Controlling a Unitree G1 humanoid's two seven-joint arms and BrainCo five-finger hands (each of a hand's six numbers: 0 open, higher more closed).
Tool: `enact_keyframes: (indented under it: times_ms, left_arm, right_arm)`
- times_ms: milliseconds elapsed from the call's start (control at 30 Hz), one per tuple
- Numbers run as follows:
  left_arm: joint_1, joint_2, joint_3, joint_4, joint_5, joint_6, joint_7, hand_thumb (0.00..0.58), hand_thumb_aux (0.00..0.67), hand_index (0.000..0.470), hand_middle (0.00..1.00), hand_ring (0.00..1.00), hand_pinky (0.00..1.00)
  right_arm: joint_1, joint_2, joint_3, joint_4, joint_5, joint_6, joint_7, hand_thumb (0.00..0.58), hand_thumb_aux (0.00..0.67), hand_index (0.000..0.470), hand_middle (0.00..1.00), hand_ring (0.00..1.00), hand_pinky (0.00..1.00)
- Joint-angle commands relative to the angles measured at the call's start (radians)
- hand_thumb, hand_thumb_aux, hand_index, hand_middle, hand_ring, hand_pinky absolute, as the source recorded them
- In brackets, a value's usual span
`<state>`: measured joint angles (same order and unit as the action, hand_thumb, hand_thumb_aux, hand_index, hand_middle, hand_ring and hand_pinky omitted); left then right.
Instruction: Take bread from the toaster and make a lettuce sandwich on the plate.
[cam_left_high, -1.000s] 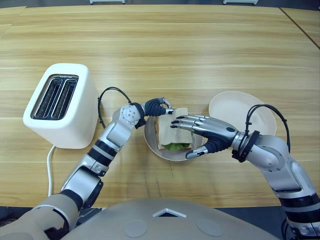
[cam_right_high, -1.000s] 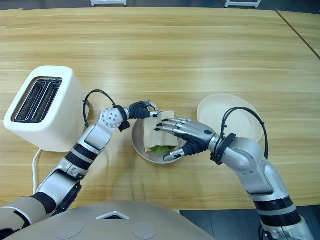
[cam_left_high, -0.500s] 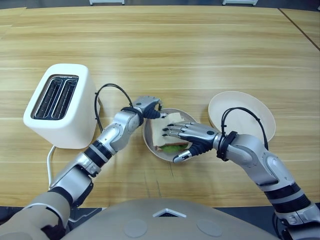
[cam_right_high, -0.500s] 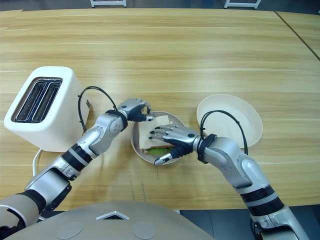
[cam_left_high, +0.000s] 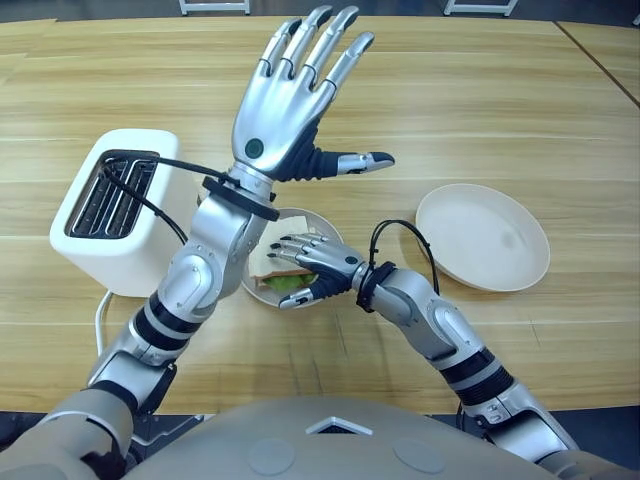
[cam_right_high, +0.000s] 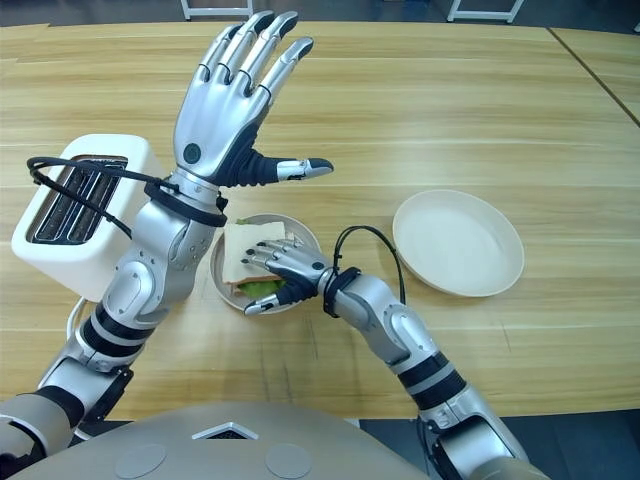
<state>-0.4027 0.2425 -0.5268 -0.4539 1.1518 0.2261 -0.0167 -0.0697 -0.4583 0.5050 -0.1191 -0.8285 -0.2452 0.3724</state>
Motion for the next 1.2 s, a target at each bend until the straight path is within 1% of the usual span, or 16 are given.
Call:
enact_keyframes:
  times_ms: [33,100,133,167,200,233,267,300,333,367,400,433,633,833,1033,1200]
  left_arm:
    - [0.123,-0.003,0.036,-0.119,-0.064,-0.014,-0.081,0.000,0.000,0.000,0.00,0.00,0.00]
    - [0.191,0.003,0.067,-0.187,-0.121,-0.022,-0.121,0.000,0.000,0.000,0.00,0.00,0.00]
    - [0.226,0.012,0.085,-0.222,-0.154,-0.027,-0.147,0.116,0.071,0.050,0.00,0.00,0.00]
    - [0.260,0.018,0.107,-0.259,-0.190,-0.029,-0.168,0.152,0.095,0.066,0.00,0.00,0.00]
    - [0.296,0.021,0.132,-0.298,-0.239,-0.026,-0.198,0.265,0.176,0.123,0.00,0.00,0.00]
    - [0.328,0.024,0.159,-0.337,-0.287,-0.025,-0.223,0.484,0.397,0.278,0.00,0.00,0.00]
    - [0.358,0.024,0.189,-0.371,-0.342,-0.017,-0.251,0.511,0.439,0.308,0.00,0.00,0.00]
    - [0.385,0.030,0.222,-0.402,-0.404,-0.019,-0.275,0.580,0.670,0.470,1.00,1.00,1.00]
    - [0.410,0.038,0.252,-0.421,-0.455,-0.017,-0.299,0.580,0.670,0.470,1.00,1.00,1.00]
    - [0.437,0.052,0.277,-0.433,-0.500,-0.025,-0.322,0.580,0.670,0.470,1.00,1.00,1.00]
    - [0.467,0.067,0.297,-0.443,-0.537,-0.032,-0.342,0.580,0.670,0.470,1.00,1.00,1.00]
    - [0.498,0.086,0.313,-0.450,-0.572,-0.043,-0.363,0.580,0.670,0.470,1.00,1.00,1.00]
    - [0.717,0.283,0.362,-0.394,-0.629,-0.207,-0.462,0.580,0.670,0.470,1.00,1.00,1.00]
    - [0.771,0.387,0.117,-0.013,-0.430,-0.390,-0.478,0.580,0.670,0.470,1.00,1.00,1.00]
    - [0.658,0.323,0.001,0.222,-0.290,-0.406,-0.433,0.580,0.670,0.470,1.00,1.00,1.00]
    - [0.436,0.200,-0.016,0.472,-0.246,-0.370,-0.302,0.580,0.670,0.470,1.00,1.00,1.00]
  right_arm:
    - [0.036,-0.056,-0.017,0.023,-0.044,0.055,0.027,0.000,0.000,0.000,0.00,0.00,0.00]
    - [0.047,-0.066,-0.063,-0.052,-0.015,0.062,0.022,0.000,0.000,0.000,0.00,0.00,0.00]
    - [0.056,-0.072,-0.095,-0.101,0.014,0.065,0.024,0.000,0.000,0.000,0.00,0.00,0.00]
    - [0.069,-0.074,-0.135,-0.159,0.064,0.072,0.033,0.000,0.000,0.000,0.00,0.00,0.00]
    - [0.080,-0.071,-0.181,-0.222,0.124,0.085,0.043,0.000,0.000,0.000,0.00,0.00,0.00]
    - [0.087,-0.071,-0.228,-0.281,0.186,0.097,0.054,0.000,0.000,0.000,0.00,0.00,0.00]
    - [0.089,-0.064,-0.278,-0.333,0.252,0.117,0.063,0.000,0.000,0.000,0.00,0.00,0.00]
    - [0.088,-0.059,-0.328,-0.379,0.323,0.140,0.075,0.374,0.271,0.190,0.00,0.00,0.00]
    - [0.090,-0.061,-0.367,-0.413,0.384,0.155,0.089,0.580,0.670,0.470,0.01,0.01,0.01]
    - [0.096,-0.063,-0.400,-0.441,0.436,0.169,0.099,0.580,0.670,0.470,0.24,0.24,0.24]
    - [0.106,-0.069,-0.422,-0.465,0.480,0.179,0.114,0.580,0.670,0.470,0.87,0.87,0.87]
    - [0.123,-0.078,-0.439,-0.487,0.518,0.189,0.132,0.580,0.670,0.470,1.00,1.00,1.00]
    - [0.337,-0.162,-0.363,-0.358,0.554,0.106,0.218,0.580,0.670,0.470,1.00,1.00,1.00]
    - [0.427,-0.186,-0.225,-0.222,0.279,-0.038,0.103,0.580,0.670,0.470,1.00,1.00,1.00]
    - [0.370,-0.156,-0.108,-0.108,-0.008,-0.093,-0.048,0.580,0.670,0.470,1.00,1.00,1.00]
    - [0.198,-0.067,-0.021,0.065,-0.226,-0.052,-0.237,0.580,0.670,0.470,1.00,1.00,1.00]
